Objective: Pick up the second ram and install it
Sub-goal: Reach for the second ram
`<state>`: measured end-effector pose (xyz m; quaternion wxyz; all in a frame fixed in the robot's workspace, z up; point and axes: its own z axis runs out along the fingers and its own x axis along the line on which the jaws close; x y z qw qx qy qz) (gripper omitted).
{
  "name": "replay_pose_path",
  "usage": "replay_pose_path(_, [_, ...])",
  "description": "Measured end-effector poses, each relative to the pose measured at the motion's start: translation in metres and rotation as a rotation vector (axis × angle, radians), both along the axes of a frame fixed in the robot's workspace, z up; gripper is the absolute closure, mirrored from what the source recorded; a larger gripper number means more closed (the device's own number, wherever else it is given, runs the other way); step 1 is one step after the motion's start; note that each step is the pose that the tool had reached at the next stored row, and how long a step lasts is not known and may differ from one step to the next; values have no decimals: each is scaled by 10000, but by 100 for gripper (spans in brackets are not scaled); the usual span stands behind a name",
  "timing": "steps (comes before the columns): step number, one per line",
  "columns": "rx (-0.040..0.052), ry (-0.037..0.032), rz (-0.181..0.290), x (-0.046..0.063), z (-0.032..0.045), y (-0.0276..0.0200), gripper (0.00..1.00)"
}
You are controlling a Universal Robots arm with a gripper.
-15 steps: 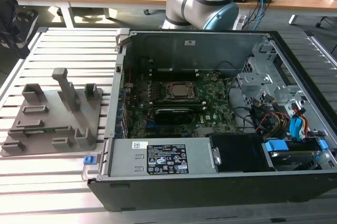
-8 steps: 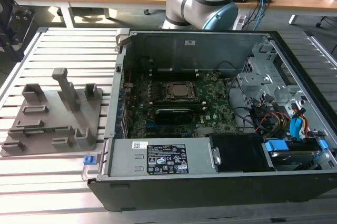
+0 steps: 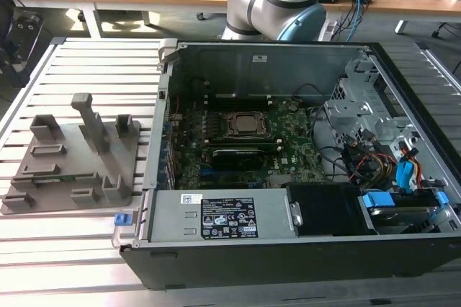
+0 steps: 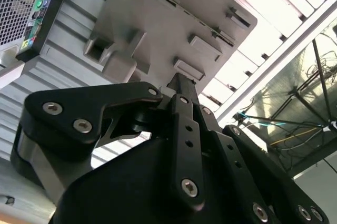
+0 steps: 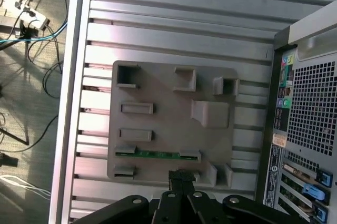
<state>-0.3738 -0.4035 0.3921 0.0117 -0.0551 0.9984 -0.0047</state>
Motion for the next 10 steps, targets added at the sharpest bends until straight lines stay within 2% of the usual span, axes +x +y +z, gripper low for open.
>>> replay_pose_path(1, [259, 1, -1, -6, 1, -4, 89])
replay_pose_path(2, [385, 0, -1, -13, 0, -7, 89])
replay_pose_path(10, [395, 1, 0, -16, 0, -8, 89])
